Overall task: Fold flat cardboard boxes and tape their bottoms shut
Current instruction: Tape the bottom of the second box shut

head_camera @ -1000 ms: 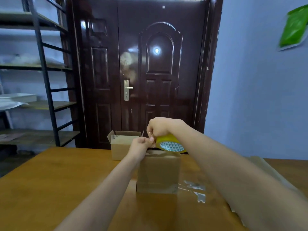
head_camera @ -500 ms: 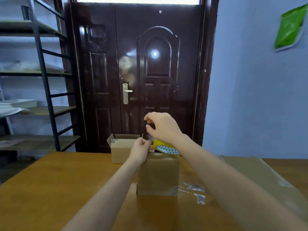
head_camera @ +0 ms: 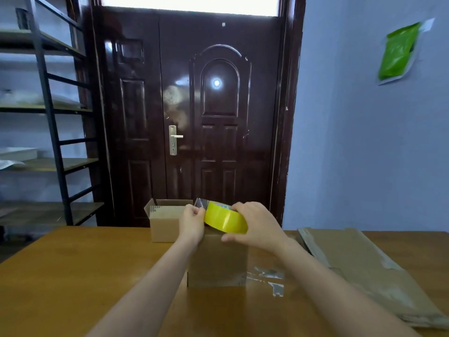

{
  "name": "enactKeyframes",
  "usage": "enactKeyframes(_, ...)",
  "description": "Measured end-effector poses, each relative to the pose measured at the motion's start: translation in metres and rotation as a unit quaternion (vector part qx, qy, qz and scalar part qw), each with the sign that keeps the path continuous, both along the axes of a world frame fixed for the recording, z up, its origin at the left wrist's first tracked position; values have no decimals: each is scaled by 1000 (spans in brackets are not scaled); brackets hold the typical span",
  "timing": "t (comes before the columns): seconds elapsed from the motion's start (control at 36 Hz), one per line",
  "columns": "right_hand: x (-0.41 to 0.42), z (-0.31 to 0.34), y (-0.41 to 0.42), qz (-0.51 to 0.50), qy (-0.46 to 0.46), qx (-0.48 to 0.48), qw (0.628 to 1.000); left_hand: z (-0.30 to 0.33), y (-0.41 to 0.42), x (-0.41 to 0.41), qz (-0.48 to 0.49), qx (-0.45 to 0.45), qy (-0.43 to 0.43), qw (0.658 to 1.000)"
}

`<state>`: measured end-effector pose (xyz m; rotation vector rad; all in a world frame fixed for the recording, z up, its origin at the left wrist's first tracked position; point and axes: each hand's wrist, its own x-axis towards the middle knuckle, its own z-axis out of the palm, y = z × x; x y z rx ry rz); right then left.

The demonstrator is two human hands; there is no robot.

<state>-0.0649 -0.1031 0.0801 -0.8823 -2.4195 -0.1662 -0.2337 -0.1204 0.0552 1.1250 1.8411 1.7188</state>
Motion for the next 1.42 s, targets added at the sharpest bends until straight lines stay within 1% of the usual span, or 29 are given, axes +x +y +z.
enactKeyframes(0.08, 7, 3, 0, -10, -58, 24, 998, 1, -1, 2, -5, -1, 8, 1000)
enactKeyframes(0.14, 8, 10, 2, -2, -69, 68, 995, 4, -1, 3, -5, 6, 22, 1000)
enactKeyframes(0.19, 8, 20, 3, 5, -65, 109, 992, 9, -2, 4, 8, 10, 47, 999)
enactKeyframes(0.28, 10, 41, 5, -4, -30, 139, 990, 20, -3, 3, 21, 29, 95, 995)
enactKeyframes(0.33, 9, 52, 9, -12, -26, 161, 987, 31, -4, 3, 15, 49, 97, 994)
enactKeyframes(0.39, 7, 62, 13, -32, -33, 167, 985, 43, -2, 2, 12, 65, 77, 995)
enactKeyframes(0.44, 6, 67, 17, -78, -72, 166, 980, 57, -2, -5, 21, 84, 32, 996)
enactKeyframes(0.5, 11, 71, 23, -137, -172, 184, 958, 68, -5, -16, 30, 95, -8, 995)
enactKeyframes(0.56, 23, 70, 29, -190, -232, 173, 938, 74, -11, -22, 11, 94, 12, 995)
enactKeyframes(0.58, 29, 69, 31, -206, -210, 168, 941, 75, -13, -22, -3, 96, 14, 995)
enactKeyframes(0.61, 34, 69, 34, -217, -159, 158, 950, 76, -15, -21, -14, 102, 6, 995)
enactKeyframes(0.69, 45, 68, 42, -197, 55, 127, 971, 75, -16, -19, -26, 107, -49, 993)
enactKeyframes(0.75, 48, 66, 44, -184, 203, 65, 960, 76, -15, -21, -29, 103, -88, 990)
enactKeyframes(0.78, 50, 66, 45, -183, 287, 3, 940, 76, -15, -21, -34, 100, -105, 989)
enactKeyframes(0.81, 50, 66, 46, -174, 383, -68, 905, 76, -16, -20, -43, 96, -111, 988)
enactKeyframes(0.83, 51, 66, 46, -162, 469, -125, 859, 76, -16, -18, -52, 92, -107, 989)
enactKeyframes(0.86, 53, 66, 47, -155, 514, -148, 831, 76, -16, -15, -58, 91, -104, 989)
enactKeyframes(0.89, 55, 63, 47, -152, 498, -132, 843, 76, -16, -14, -58, 92, -106, 988)
enactKeyframes(0.92, 58, 59, 48, -152, 422, -71, 891, 77, -16, -13, -52, 92, -114, 988)
enactKeyframes(0.94, 63, 53, 50, -159, 308, 22, 938, 78, -16, -14, -41, 92, -125, 987)
enactKeyframes(0.97, 68, 46, 54, -172, 186, 131, 958, 79, -15, -16, -25, 91, -135, 986)
enactKeyframes(1.0, 73, 41, 59, -178, 94, 215, 956, 78, -15, -21, -9, 90, -144, 985)
enactKeyframes(1.03, 80, 40, 62, -187, 10, 277, 943, 76, -15, -24, 4, 88, -155, 984)
enactKeyframes(1.06, 87, 39, 65, -195, -58, 319, 926, 72, -15, -26, 11, 81, -155, 985)
enactKeyframes(1.08, 92, 38, 65, -206, -100, 332, 915, 68, -16, -26, 14, 71, -136, 988)
enactKeyframes(1.14, 99, 38, 65, -223, -109, 322, 913, 58, -16, -22, 16, 62, -79, 995)
enactKeyframes(1.19, 100, 39, 65, -226, -63, 310, 921, 54, -14, -18, 22, 69, -62, 995)
enactKeyframes(1.31, 90, 39, 62, -202, -45, 291, 934, 51, -11, -20, 28, 78, -105, 991)
enactKeyframes(1.42, 90, 37, 68, -203, -39, 233, 950, 47, -9, -13, 26, 91, -144, 985)
